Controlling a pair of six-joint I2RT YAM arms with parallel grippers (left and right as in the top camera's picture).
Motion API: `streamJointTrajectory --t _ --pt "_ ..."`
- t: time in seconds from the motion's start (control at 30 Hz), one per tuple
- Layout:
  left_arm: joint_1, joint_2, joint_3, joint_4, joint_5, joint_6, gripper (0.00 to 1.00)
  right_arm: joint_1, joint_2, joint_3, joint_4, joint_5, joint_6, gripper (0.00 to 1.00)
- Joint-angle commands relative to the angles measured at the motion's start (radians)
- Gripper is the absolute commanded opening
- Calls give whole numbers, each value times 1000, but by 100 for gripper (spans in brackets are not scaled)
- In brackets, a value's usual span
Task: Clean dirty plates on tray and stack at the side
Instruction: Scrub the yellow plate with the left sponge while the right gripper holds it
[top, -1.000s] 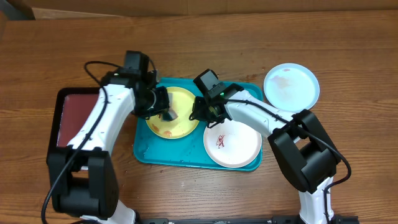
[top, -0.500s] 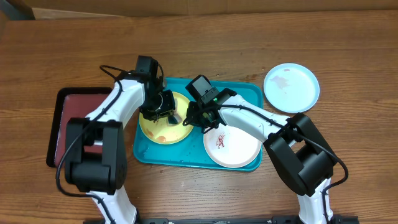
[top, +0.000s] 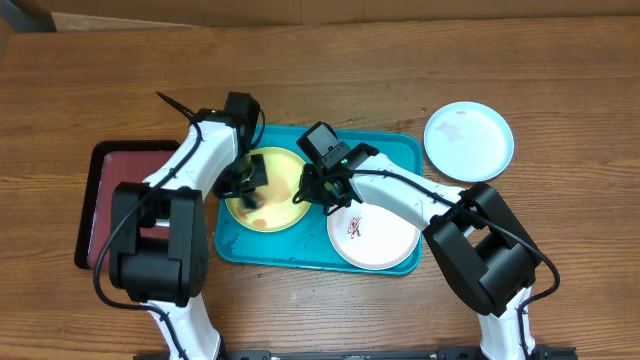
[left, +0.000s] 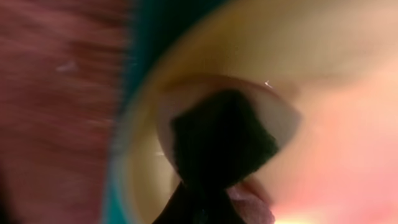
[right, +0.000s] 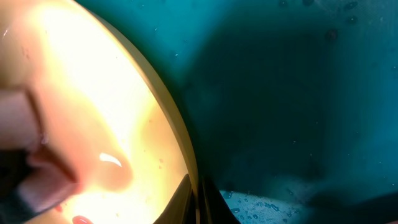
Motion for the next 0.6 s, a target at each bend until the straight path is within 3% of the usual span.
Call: streamJointTrajectory --t 0.0,0.17,0.27,0.43,0.57 --pt "38 50 51 -47 -258 -55 4 -9 4 -9 -14 74 7 4" --pt "40 50 229 -146 -197 -51 4 -9 4 -9 -14 74 7 4" --pt "29 50 328 -166 -34 2 4 -9 4 -9 -14 74 7 4" --pt "13 53 358 -109 376 85 4 -9 4 -9 -13 74 7 4" --pt "-7 54 298 -59 440 80 4 -9 4 -9 -5 73 7 4"
